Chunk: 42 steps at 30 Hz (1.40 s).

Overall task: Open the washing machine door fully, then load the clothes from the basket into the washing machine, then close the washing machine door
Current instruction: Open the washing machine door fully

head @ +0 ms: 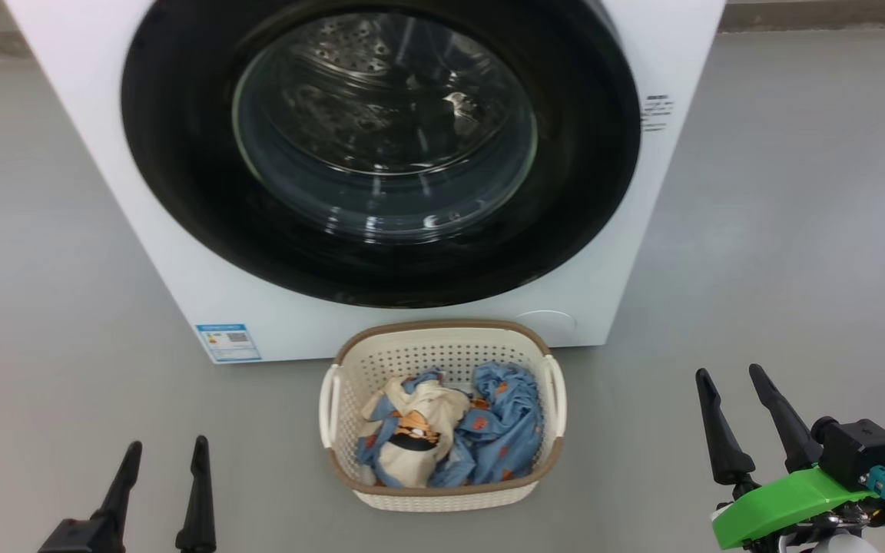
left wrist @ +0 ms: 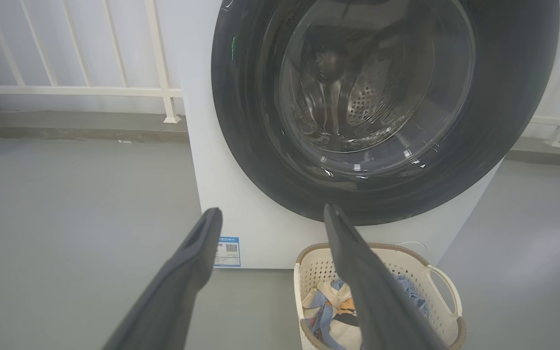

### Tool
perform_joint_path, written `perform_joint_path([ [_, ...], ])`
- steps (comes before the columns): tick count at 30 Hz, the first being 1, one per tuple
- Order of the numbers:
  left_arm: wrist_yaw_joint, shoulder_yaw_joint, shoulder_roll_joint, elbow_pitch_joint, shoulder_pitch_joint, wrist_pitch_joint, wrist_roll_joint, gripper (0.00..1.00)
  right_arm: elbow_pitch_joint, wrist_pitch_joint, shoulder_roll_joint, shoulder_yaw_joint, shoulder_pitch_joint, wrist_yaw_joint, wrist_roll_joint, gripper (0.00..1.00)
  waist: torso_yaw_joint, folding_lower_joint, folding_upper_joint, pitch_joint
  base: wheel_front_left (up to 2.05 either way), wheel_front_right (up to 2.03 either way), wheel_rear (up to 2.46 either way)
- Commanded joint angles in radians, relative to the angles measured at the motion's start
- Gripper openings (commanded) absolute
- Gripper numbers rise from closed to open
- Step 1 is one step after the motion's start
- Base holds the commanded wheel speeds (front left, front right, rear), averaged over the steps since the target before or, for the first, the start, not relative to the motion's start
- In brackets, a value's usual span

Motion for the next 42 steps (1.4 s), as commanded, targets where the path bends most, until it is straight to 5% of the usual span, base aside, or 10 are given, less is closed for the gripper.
perform_joint_path([
  [1, 0.001, 0.036, 0.014, -0.017, -0.048, -0.007, 0.015, 1.00, -0.027, -0.012, -0.014, 0.012, -0.012, 0.008, -0.003, 1.00, 0.000, 0.0000, 0.0000, 0.004, 1.14, 1.14, -2.29],
  [19, 0.001, 0.038, 0.011, -0.048, -0.062, -0.007, -0.019, 1.00, -0.029, -0.012, -0.013, 0.006, -0.026, 0.008, -0.004, 1.00, -0.004, 0.0000, 0.0000, 0.021, 1.00, 1.00, -2.01],
  [42, 0.001, 0.026, 0.013, -0.045, -0.066, -0.007, -0.031, 1.00, -0.024, -0.012, -0.012, 0.015, -0.047, 0.008, -0.004, 1.00, 0.007, 0.0000, 0.0000, 0.040, 0.07, 0.07, -0.14],
])
